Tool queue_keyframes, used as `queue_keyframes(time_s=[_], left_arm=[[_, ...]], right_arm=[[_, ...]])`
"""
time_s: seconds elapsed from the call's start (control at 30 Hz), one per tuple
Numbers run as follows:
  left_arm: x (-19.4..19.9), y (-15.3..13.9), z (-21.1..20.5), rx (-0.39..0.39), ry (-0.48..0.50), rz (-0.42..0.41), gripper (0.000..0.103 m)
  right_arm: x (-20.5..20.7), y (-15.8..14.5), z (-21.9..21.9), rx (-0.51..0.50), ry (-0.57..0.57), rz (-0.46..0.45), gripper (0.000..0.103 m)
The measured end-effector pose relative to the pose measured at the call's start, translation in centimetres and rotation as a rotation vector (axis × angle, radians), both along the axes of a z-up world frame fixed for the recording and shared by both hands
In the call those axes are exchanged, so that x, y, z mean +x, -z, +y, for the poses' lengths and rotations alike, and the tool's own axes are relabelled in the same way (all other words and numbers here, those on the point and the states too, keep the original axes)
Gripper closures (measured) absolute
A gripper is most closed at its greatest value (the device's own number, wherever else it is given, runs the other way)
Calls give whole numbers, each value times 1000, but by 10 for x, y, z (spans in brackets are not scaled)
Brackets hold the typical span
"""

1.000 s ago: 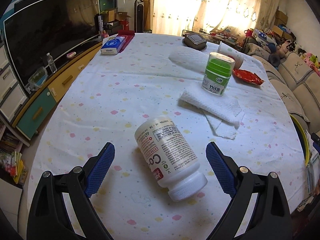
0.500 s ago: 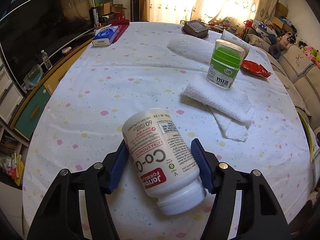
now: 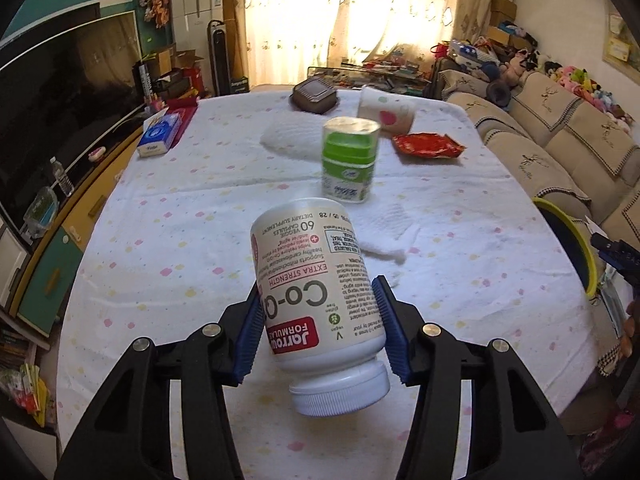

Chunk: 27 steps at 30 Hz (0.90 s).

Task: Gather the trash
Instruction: 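Carry the supplement bottle over the bin and open the left gripper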

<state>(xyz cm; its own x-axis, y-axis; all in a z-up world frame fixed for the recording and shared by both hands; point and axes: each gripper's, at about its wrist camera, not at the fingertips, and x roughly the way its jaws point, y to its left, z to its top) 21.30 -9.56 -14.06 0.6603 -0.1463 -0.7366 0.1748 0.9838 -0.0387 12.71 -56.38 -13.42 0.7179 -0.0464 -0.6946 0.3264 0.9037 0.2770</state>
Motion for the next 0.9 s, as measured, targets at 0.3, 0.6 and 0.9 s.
queue_keyframes(time_s=[0.3,0.6,0.9], left_arm=[[-9,-38,-96,-40,264,-77,51],[16,-44,-223,-63,506,-66,51],[55,-21,-336,-56,650,16,51]], right_arm=[[-22,-6,-28,-34,84,-21,51],[-40,-3,-70,-36,178,-14,51],[-52,-3,-95,-38,236,-10,51]])
